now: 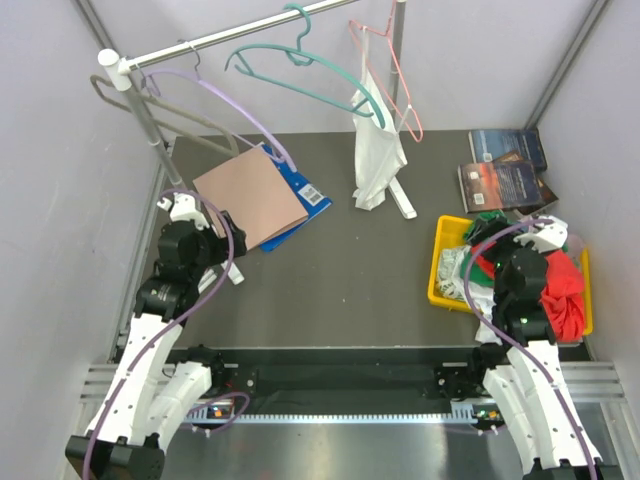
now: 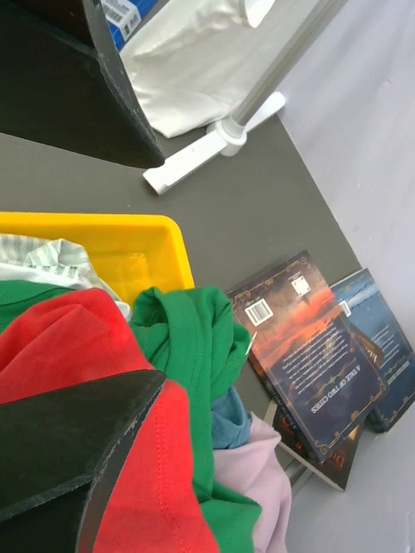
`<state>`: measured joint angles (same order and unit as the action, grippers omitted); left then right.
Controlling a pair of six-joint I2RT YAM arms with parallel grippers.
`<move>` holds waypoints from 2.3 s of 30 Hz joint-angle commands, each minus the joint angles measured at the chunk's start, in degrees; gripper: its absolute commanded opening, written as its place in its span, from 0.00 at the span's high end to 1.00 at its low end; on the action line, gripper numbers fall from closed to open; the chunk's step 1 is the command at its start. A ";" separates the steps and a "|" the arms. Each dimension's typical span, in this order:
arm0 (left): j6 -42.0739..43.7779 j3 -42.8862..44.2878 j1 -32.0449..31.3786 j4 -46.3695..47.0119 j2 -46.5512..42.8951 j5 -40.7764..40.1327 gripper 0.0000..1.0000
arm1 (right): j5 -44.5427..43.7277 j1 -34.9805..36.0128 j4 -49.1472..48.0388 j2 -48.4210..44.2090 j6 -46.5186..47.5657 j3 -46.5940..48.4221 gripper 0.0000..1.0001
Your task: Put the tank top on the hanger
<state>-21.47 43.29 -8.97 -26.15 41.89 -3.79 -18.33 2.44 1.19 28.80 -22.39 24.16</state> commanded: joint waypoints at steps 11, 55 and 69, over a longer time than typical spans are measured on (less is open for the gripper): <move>5.75 0.93 0.01 0.49 -2.69 -1.92 0.01 | -12.86 -0.50 14.52 2.40 -5.02 12.12 0.00; 7.15 -1.89 0.01 0.84 -6.29 -1.04 0.01 | -27.79 -2.00 45.83 14.10 -6.89 41.91 1.00; 7.06 -1.80 0.01 1.45 -6.47 0.01 0.01 | -19.94 -2.00 21.58 17.16 7.71 72.15 1.00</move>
<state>-14.85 41.56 -8.95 -27.81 36.12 -4.49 -49.19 1.15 35.27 41.52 -20.08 89.23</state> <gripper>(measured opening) 0.989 0.028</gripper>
